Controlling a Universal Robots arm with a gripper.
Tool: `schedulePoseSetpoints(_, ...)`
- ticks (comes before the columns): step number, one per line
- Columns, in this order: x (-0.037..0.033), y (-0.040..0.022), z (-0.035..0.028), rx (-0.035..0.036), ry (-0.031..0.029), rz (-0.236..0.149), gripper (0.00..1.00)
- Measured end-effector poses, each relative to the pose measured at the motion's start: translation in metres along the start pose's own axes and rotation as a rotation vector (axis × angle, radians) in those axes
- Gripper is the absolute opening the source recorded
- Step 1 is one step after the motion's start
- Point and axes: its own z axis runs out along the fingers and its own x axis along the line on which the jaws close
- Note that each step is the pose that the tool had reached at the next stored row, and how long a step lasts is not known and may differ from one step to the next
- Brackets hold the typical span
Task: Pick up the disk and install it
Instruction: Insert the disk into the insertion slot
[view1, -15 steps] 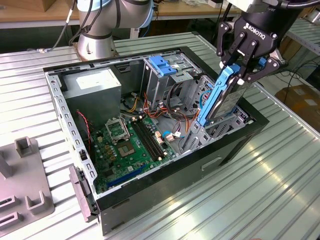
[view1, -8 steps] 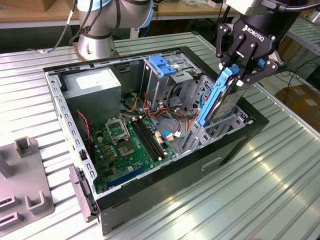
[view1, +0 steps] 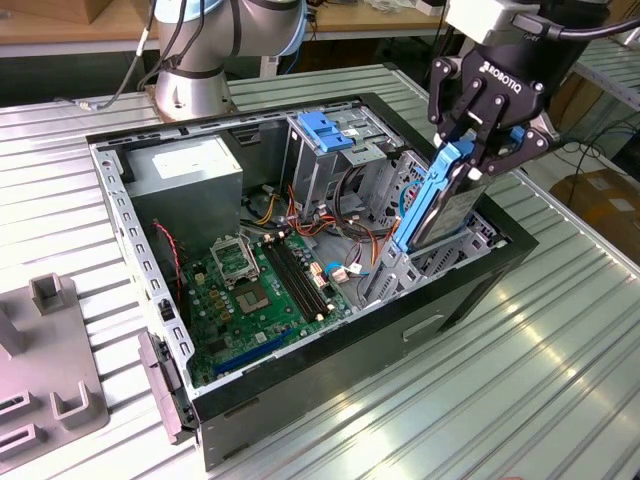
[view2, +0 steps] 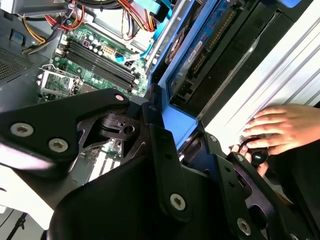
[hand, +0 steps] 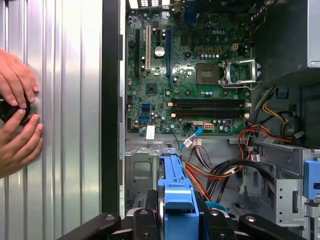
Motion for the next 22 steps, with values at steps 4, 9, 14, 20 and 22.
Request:
schedulePoseSetpoints(4, 0.0, 0.0, 0.0039, 0.0, -0.0001, 0.0, 0.37)
schedulePoseSetpoints(9, 0.0, -0.0001, 0.0084, 0.0, 0.0, 0.0, 0.37)
schedulePoseSetpoints(14, -0.0001, -0.0001, 0.0134, 0.0, -0.0001, 0.0, 0.37)
schedulePoseSetpoints(20, -0.0001, -0.0001, 0.0189, 0.0, -0.0002, 0.0, 0.37)
schedulePoseSetpoints(22, -0.0001, -0.0002, 0.0217, 0.0, 0.0, 0.0, 0.37)
